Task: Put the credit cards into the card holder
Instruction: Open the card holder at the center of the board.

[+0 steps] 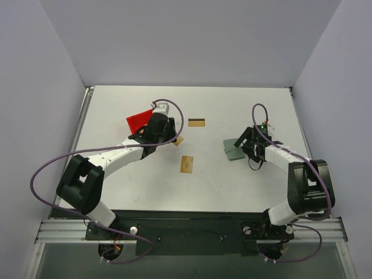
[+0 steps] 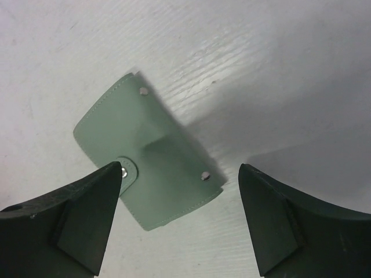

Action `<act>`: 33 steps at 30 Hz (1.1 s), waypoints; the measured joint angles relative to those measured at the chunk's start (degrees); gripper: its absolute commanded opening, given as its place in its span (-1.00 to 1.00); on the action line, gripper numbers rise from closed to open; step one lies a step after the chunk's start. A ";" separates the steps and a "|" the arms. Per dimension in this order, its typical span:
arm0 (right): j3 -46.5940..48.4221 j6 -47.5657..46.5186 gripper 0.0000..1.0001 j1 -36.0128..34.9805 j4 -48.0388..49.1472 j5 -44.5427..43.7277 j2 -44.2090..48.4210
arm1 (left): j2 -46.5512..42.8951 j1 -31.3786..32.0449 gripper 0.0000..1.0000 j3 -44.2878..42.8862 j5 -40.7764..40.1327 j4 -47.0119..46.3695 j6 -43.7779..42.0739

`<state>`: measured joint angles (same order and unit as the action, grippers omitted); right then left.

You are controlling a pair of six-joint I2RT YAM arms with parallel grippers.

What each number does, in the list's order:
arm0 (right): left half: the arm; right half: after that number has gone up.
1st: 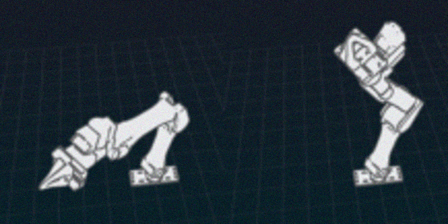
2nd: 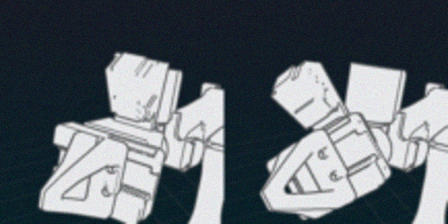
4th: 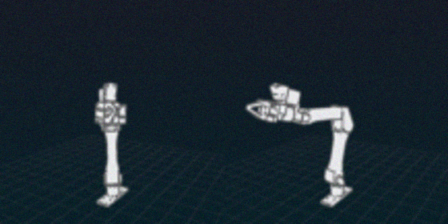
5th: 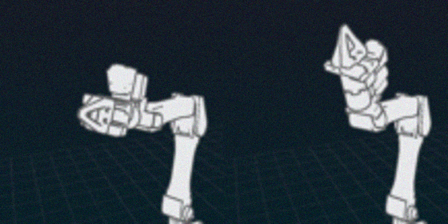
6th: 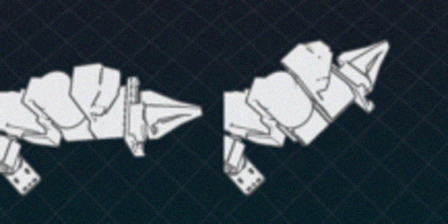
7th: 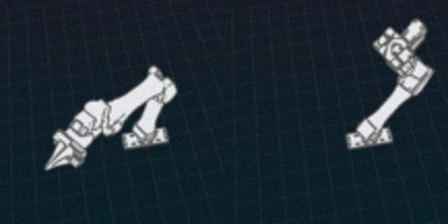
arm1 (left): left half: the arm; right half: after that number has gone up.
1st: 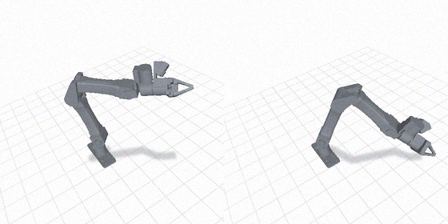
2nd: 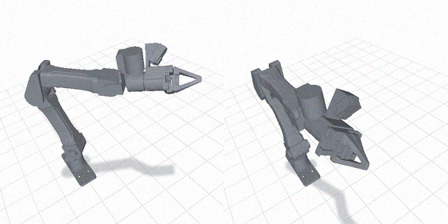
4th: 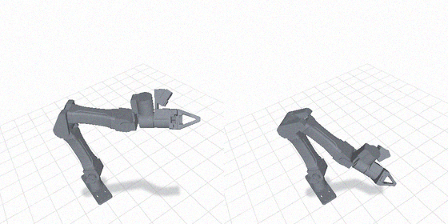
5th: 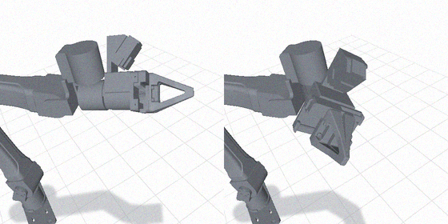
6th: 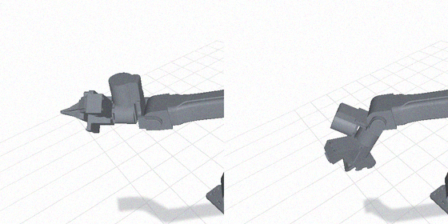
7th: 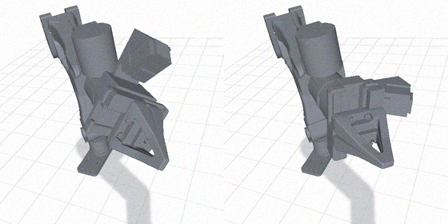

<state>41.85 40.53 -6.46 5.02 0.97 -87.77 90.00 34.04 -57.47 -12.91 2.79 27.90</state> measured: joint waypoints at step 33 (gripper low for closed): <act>-6.43 -0.07 -1.00 -0.74 10.82 9.44 1.33 | 6.69 -1.64 0.18 -9.05 3.10 0.52 -2.03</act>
<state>35.42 40.47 -7.20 15.84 10.41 -86.43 96.68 32.40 -66.52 -9.80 3.31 25.87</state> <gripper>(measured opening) 0.043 0.595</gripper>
